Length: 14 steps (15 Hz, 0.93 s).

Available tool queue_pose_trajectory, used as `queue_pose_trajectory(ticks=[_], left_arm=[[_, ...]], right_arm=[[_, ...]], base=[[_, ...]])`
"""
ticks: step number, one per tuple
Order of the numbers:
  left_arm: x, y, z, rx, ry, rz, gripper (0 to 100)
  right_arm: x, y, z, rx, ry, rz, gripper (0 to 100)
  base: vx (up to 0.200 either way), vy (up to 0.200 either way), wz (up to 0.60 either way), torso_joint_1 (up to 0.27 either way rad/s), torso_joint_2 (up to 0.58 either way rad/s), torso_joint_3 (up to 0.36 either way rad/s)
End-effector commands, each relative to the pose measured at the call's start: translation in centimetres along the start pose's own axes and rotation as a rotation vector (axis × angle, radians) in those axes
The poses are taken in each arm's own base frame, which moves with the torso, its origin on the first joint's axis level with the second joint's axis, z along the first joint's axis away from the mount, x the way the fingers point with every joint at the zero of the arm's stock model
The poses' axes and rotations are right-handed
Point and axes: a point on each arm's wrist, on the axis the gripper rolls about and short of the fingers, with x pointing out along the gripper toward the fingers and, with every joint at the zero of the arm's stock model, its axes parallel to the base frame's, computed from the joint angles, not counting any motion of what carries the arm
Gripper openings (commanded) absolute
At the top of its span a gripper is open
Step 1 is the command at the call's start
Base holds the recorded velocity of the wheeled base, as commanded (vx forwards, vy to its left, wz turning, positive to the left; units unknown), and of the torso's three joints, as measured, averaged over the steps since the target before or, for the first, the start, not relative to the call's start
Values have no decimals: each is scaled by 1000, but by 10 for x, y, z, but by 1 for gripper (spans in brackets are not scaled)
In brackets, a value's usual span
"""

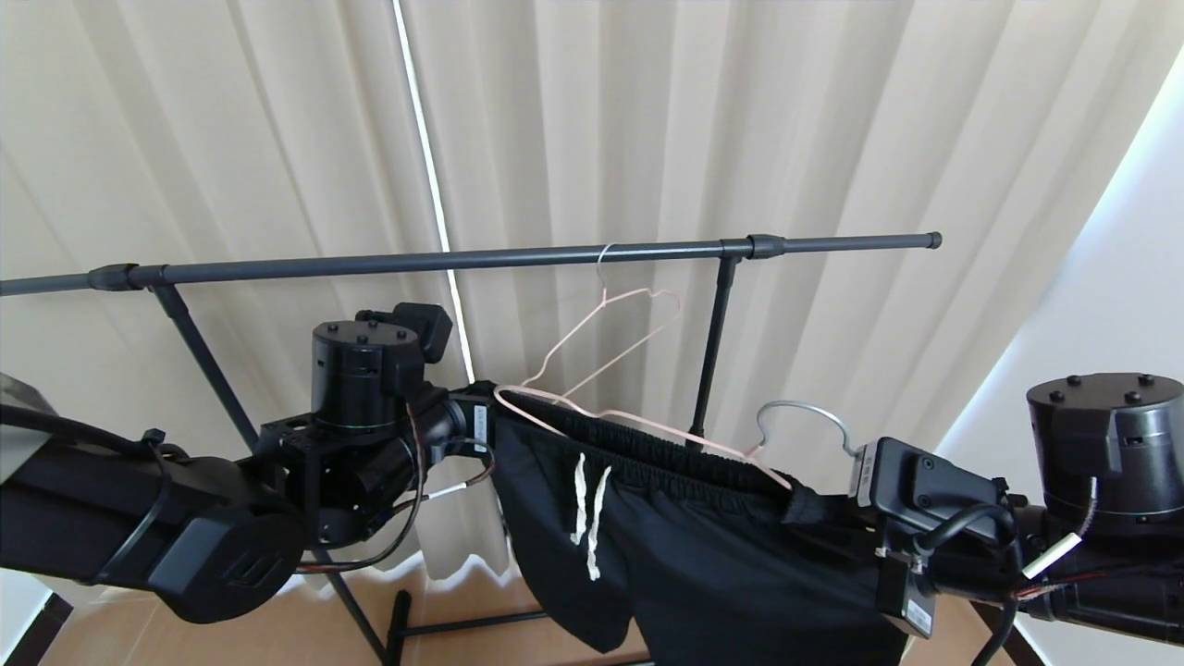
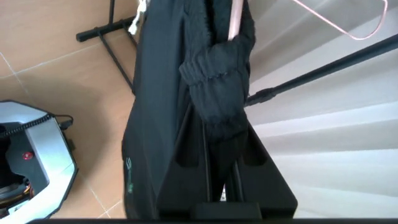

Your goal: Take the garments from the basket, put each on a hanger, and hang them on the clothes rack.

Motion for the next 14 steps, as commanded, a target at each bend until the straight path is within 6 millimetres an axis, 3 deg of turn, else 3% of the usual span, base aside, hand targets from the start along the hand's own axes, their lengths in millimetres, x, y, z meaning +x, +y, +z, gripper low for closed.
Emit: queue_pose_trajectory(ticks=[1, 6, 14], left_arm=[[-1, 2, 3, -3, -9, 6, 0], [-11, 4, 13, 34, -47, 2, 0], [-51, 0, 48, 186, -49, -39, 0]], right_arm=[[6, 1, -3, 4, 19, 14, 0], [9, 0, -5, 10, 32, 16, 0], [15, -2, -7, 15, 61, 9, 0]], base=[[0, 0, 0, 0, 0, 0], [0, 0, 0, 0, 0, 0], [0, 0, 0, 0, 0, 0]])
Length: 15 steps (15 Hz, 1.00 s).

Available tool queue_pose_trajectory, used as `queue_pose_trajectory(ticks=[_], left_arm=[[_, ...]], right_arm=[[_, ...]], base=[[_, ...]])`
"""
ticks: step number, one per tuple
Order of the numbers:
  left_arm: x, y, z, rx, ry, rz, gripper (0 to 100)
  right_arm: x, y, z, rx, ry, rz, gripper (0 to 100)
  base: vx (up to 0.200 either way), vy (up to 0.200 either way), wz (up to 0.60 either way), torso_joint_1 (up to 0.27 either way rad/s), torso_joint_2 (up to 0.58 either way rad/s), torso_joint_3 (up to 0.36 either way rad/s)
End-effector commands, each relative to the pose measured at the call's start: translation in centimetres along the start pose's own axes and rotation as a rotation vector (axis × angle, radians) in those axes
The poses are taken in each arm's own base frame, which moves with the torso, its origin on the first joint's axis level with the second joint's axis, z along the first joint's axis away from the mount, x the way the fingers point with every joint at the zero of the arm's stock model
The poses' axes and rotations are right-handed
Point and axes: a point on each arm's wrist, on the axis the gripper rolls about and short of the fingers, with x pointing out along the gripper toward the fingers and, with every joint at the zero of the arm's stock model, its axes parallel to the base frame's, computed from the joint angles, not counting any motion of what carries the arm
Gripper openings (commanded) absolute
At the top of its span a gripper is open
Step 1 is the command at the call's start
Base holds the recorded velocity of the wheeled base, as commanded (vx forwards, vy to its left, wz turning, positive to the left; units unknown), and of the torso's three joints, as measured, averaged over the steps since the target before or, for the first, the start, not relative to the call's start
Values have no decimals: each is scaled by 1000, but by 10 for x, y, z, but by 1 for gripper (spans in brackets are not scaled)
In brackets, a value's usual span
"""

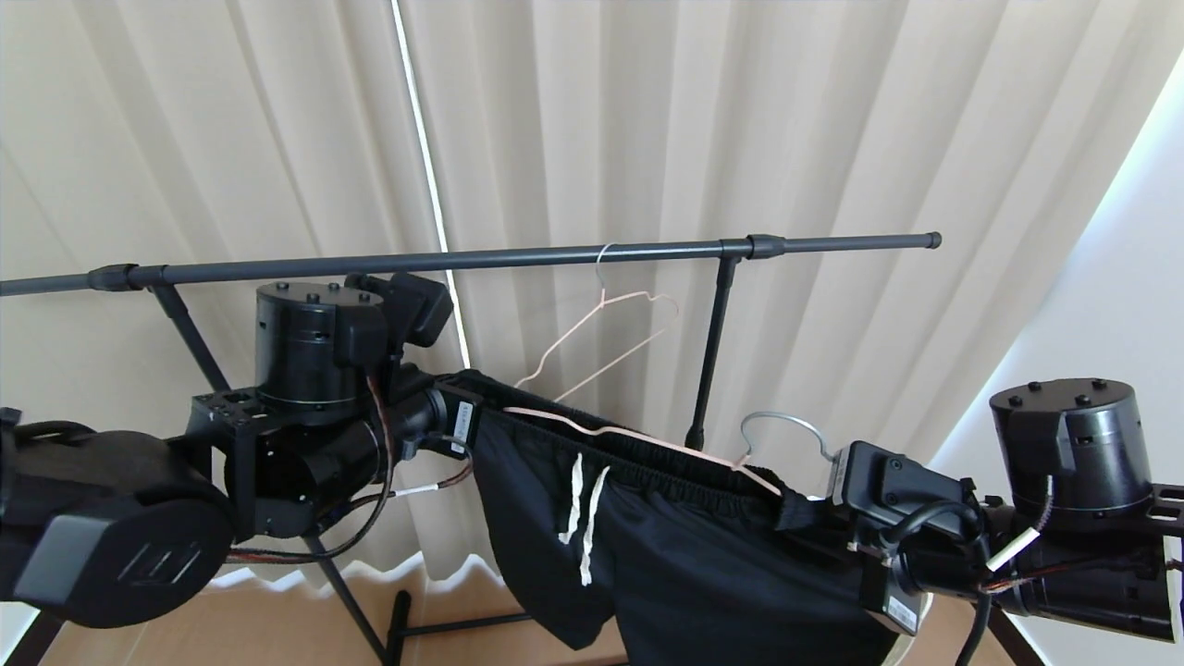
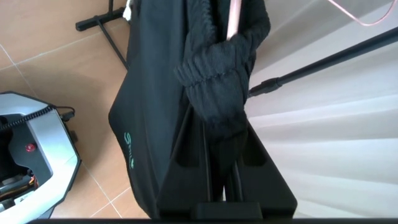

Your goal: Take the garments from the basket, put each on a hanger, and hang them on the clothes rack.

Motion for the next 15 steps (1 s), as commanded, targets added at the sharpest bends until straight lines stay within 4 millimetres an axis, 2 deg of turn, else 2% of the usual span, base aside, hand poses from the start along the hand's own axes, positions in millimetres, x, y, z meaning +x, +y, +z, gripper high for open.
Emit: queue_pose_trajectory(ticks=[1, 4, 8, 11, 14, 15], left_arm=[[-19, 1, 23, -8, -54, -18, 0], [-48, -5, 45, 31, -11, -82, 0], [-65, -17, 59, 61, 43, -148, 0], [-71, -27, 57, 74, 61, -186, 0], [-77, -35, 54, 103, 90, -221, 0], [-77, -36, 50, 101, 109, -222, 0]], right_arm=[[2, 0, -1, 1, 9, 1, 0], [3, -1, 0, 0, 12, -6, 0], [2, -1, 0, 0, 9, -8, 0], [5, -3, 1, 4, 17, -21, 0], [5, -9, 12, 24, 13, -97, 0], [4, -10, 19, 81, -15, -102, 0]], base=[[0, 0, 0, 0, 0, 0], [0, 0, 0, 0, 0, 0], [0, 0, 0, 0, 0, 0], [0, 0, 0, 0, 0, 0], [0, 0, 0, 0, 0, 0], [0, 0, 0, 0, 0, 0]])
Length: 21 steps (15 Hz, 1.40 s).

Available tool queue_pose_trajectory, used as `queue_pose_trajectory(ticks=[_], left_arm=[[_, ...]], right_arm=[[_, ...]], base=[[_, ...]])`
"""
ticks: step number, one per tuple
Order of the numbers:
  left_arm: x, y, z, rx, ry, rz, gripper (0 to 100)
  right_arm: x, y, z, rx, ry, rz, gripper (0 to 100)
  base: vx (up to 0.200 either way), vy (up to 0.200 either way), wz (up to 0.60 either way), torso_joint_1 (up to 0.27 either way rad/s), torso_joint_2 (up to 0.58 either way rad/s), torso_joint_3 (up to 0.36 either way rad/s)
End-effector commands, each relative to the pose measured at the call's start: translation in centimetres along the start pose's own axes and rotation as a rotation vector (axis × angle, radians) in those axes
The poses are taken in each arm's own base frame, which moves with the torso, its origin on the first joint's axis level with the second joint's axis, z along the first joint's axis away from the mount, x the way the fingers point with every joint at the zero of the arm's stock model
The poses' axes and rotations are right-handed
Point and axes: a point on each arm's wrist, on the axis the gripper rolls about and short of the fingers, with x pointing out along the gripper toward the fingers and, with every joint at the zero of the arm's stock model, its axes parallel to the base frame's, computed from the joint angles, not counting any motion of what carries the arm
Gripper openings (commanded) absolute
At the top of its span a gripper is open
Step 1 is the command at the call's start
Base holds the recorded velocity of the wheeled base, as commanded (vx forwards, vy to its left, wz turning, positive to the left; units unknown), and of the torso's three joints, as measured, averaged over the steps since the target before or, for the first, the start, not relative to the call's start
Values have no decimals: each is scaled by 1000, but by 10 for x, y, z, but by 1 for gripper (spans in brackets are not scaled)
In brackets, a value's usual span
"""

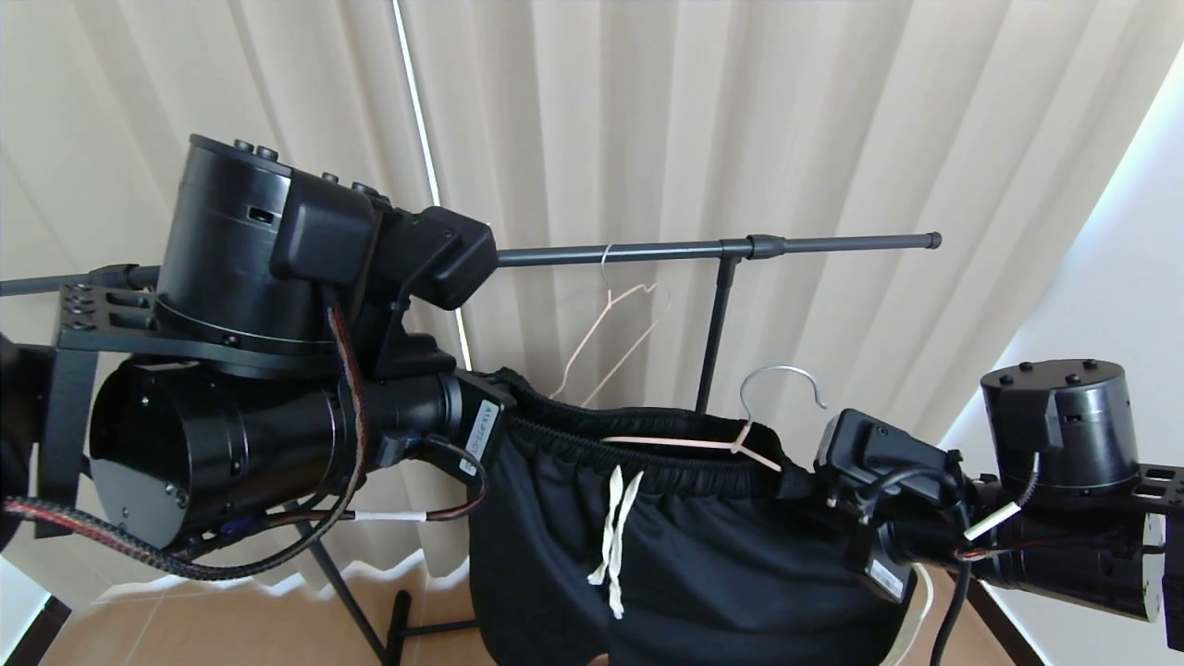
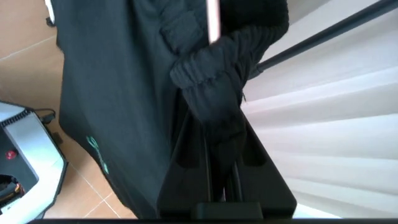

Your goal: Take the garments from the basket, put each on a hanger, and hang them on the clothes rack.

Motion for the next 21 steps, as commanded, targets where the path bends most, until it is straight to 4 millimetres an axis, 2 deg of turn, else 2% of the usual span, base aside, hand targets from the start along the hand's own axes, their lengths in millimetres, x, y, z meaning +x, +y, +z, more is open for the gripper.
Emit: queue_pose_trajectory(ticks=[1, 5, 8, 13, 16, 18, 21], left_arm=[[1, -3, -6, -10, 47, -10, 0], [14, -8, -19, -61, 174, -6, 0], [27, -10, -8, -198, 211, 15, 0], [9, 7, 26, -403, 272, -92, 0], [4, 12, 33, -416, 251, -92, 0], [-1, 19, 40, -432, 221, -84, 0], [-4, 32, 41, -459, 220, -60, 0]], right_arm=[[-3, -4, 13, 77, -57, -17, 0], [-8, -5, 15, 112, -81, -24, 0], [-7, 5, 9, 60, -57, 1, 0], [4, 11, -5, -18, 5, 22, 0], [4, 8, -9, -39, 19, 14, 0], [4, 7, -10, -44, 24, 12, 0], [4, 2, -13, -43, 34, -8, 0]], base=[[0, 0, 0, 0, 0, 0], [0, 0, 0, 0, 0, 0], [0, 0, 0, 0, 0, 0], [0, 0, 0, 0, 0, 0], [0, 0, 0, 0, 0, 0], [0, 0, 0, 0, 0, 0], [0, 0, 0, 0, 0, 0]])
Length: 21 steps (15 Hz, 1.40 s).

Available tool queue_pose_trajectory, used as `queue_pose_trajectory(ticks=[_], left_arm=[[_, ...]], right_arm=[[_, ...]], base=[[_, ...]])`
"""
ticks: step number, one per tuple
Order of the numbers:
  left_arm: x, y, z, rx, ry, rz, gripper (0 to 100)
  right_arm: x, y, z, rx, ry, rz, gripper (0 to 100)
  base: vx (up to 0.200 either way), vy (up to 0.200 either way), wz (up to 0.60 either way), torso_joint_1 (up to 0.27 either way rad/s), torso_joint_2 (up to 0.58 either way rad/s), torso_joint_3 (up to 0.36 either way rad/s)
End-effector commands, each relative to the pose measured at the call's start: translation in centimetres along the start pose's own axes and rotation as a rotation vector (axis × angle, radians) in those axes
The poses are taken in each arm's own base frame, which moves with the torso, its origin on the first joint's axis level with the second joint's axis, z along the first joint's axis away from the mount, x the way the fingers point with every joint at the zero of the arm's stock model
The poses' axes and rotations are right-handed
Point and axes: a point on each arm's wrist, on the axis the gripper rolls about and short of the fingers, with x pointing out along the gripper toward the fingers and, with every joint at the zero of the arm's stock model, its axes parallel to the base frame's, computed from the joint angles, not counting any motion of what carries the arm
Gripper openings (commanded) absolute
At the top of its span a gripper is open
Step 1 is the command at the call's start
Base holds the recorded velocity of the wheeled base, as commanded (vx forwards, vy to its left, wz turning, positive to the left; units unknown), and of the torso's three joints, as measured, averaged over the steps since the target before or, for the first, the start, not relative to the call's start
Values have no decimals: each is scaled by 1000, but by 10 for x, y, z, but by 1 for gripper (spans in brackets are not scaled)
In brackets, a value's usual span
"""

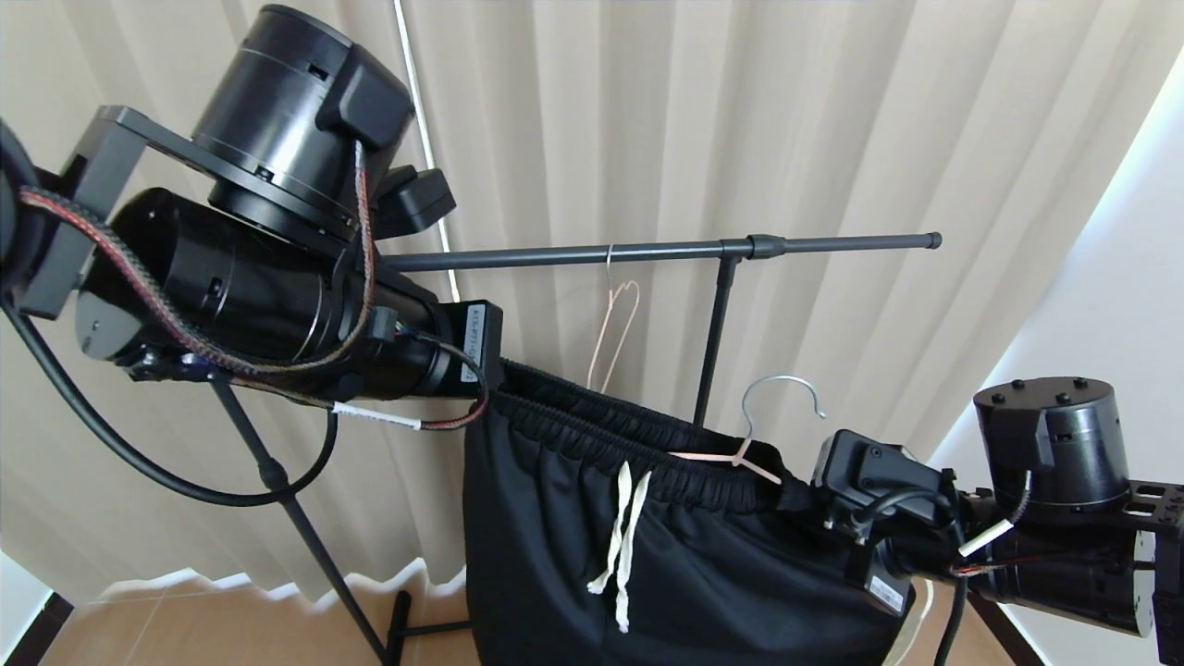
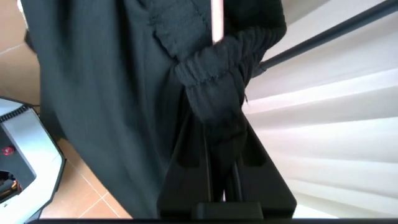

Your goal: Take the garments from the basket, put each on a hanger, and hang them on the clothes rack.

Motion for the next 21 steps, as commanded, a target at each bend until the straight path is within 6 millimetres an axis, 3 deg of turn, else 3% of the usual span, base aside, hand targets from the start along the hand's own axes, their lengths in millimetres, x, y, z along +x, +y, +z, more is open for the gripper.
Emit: queue_pose_trajectory(ticks=[1, 4, 5, 9, 14, 21], left_arm=[[-5, 4, 3, -14, -13, -4, 0], [-4, 0, -2, 4, 6, -21, 0], [-2, -18, -12, 54, 45, -55, 0], [14, -36, -26, 107, 132, -64, 0], [28, -52, -42, 140, 197, -73, 0], [25, -68, -61, 200, 233, -113, 0]], right_arm=[[1, -2, -1, 4, 4, -5, 0], [6, -4, 4, 9, -9, -6, 0], [7, -4, 16, 76, -48, -3, 0], [7, 1, 32, 169, -125, 7, 0], [14, 3, 37, 209, -160, -3, 0], [19, 3, 43, 258, -181, -15, 0]], base=[[0, 0, 0, 0, 0, 0], [0, 0, 0, 0, 0, 0], [0, 0, 0, 0, 0, 0], [0, 0, 0, 0, 0, 0], [0, 0, 0, 0, 0, 0], [0, 0, 0, 0, 0, 0]])
